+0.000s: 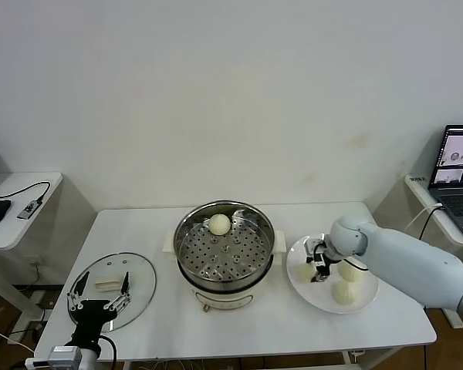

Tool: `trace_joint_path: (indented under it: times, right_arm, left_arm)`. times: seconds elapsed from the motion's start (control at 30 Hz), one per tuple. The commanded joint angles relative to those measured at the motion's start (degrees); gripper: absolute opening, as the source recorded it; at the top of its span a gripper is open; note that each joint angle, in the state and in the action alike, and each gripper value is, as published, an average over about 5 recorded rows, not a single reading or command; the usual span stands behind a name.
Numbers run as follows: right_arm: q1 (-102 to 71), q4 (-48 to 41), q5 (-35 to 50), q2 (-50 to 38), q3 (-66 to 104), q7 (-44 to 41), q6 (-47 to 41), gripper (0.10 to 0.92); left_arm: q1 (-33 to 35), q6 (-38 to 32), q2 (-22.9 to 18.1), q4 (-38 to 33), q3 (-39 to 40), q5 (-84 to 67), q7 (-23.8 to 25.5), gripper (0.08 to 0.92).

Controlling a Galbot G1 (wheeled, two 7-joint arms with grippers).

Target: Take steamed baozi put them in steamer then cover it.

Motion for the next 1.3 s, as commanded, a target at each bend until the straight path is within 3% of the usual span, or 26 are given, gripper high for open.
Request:
trace_joint_path:
  times: [0.03,0.3,0.5,0.7,0.97,1.3]
  right_arm:
    - [11.3,5.4,5.4,-5.5,-2.9,-1.3,-1.0,0.544]
    - [32.5,11.9,17.1,-6.2,-12.9,-1.0,-5.1,0.551]
    - [41.1,15.5,27.9,2.2,-18.2,1.9,-10.6,0.559]
    - [38.7,13.8,35.6,13.3,-18.8,6.9,-15.1,0.567]
    - [29.8,3.8,37.3,26.6,-17.5,11.8,-17.0,0.569]
    - [23.3,-3.4,36.8,33.7,-15.5,13.0,-17.7,0.568]
  left_arm:
    - [-0.2,0.1,0.3,-0.2,0.4,-0.1,0.0,0.823]
    - [-0.9,0.3,1.0,-0.5,1.2,-0.4,0.0,0.823]
    - [-0.8,0.2,1.3,-1.0,1.0,-0.5,0.0,0.823]
    - [-1.1,0.2,0.9,-0.7,0.8,-0.4,0.0,0.823]
    - [-1.5,0.2,0.2,-0.7,1.0,0.6,0.1,0.823]
    - [-1.5,-0.1,-0.6,0.1,0.8,0.8,0.1,0.823]
